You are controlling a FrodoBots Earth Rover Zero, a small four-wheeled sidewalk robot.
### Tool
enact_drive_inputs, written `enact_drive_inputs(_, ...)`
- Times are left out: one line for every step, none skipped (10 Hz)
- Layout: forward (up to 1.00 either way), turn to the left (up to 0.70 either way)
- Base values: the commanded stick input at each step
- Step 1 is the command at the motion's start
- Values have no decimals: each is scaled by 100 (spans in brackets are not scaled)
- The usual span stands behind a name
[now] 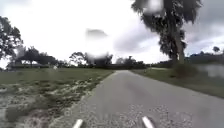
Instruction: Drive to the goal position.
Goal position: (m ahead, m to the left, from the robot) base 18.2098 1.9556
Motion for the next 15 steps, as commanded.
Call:
enact_drive_inputs(70, 0)
enact_drive_inputs(70, -10)
enact_drive_inputs(70, -20)
enact_drive_inputs(70, -31)
enact_drive_inputs(70, -30)
enact_drive_inputs(70, -22)
enact_drive_inputs(70, -15)
enact_drive_inputs(70, -7)
enact_drive_inputs(70, 0)
enact_drive_inputs(70, 0)
enact_drive_inputs(70, 0)
enact_drive_inputs(70, 0)
enact_drive_inputs(70, 0)
enact_drive_inputs(70, 0)
enact_drive_inputs(70, 0)
